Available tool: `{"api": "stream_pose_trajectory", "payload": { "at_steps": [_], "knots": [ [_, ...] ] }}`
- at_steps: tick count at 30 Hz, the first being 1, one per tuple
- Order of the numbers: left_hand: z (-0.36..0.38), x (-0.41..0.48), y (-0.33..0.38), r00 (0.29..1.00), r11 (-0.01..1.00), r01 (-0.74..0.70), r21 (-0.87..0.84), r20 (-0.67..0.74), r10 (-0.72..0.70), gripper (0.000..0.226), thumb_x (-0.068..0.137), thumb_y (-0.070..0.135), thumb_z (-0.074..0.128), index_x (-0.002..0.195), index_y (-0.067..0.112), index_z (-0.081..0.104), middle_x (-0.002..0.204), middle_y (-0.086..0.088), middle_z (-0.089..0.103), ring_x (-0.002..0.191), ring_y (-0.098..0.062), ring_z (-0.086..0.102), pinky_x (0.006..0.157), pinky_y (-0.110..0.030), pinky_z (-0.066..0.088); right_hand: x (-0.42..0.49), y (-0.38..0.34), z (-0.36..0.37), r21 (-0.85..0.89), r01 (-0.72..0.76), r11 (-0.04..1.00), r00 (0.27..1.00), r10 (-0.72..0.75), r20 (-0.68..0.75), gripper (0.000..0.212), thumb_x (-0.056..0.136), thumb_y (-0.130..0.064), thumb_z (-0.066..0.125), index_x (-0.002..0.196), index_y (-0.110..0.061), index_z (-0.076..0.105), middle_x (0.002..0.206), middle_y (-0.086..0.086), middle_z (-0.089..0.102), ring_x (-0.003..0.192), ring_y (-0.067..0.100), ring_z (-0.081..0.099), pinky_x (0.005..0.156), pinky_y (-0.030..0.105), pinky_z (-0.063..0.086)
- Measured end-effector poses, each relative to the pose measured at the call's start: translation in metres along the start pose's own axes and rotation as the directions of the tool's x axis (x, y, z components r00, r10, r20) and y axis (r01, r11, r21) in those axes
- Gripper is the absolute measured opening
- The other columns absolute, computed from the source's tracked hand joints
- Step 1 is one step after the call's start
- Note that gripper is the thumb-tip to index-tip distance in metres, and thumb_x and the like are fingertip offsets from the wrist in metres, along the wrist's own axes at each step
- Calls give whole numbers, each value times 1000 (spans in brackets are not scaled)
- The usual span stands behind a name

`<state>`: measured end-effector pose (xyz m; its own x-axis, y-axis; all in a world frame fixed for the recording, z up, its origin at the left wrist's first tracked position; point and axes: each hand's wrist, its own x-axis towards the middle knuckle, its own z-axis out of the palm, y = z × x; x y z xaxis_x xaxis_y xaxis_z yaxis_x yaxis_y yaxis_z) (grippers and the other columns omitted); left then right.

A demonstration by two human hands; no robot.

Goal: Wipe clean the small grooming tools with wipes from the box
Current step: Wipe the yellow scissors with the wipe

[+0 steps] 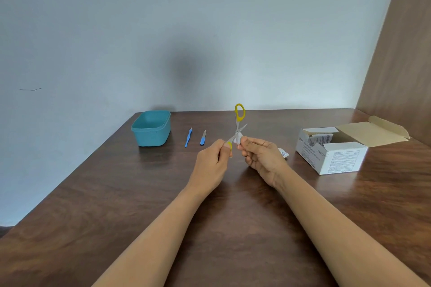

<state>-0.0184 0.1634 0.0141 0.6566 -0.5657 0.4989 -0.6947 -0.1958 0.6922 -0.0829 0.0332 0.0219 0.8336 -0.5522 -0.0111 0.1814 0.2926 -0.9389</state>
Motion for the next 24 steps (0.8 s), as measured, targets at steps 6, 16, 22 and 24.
{"api": "stream_pose_trajectory", "payload": {
  "at_steps": [6,16,22,24],
  "knots": [
    [-1,2,-2,999,1000,-12,-5,-48,12,32,102,25,38,84,8,58,56,5,42,53,-8,40,51,-18,31,2,0,-2,29,-17,999,1000,17,-8,7,90,-12,61,92,-7,66,66,-2,71,53,2,56,52,13,45],
    [0,2,-4,999,1000,-24,-9,-25,24,28,101,21,41,80,12,56,57,6,41,52,-7,38,53,-17,32,2,1,-1,-29,11,1000,1000,-11,9,10,90,-11,62,83,-11,69,66,-2,69,59,5,54,52,14,44],
    [0,2,-6,999,999,-35,26,2,35,28,101,23,41,79,15,54,56,8,40,54,-6,40,53,-17,32,-1,0,1,-56,35,998,999,-34,20,9,87,-14,66,81,-11,72,68,-1,68,58,6,53,52,14,44],
    [0,1,-6,999,999,-33,42,17,32,28,101,24,40,80,14,55,57,8,41,54,-6,40,54,-16,32,-1,0,1,-50,40,998,999,-39,16,8,86,-15,67,83,-10,72,68,-1,67,58,6,52,52,14,43]
  ]
}}
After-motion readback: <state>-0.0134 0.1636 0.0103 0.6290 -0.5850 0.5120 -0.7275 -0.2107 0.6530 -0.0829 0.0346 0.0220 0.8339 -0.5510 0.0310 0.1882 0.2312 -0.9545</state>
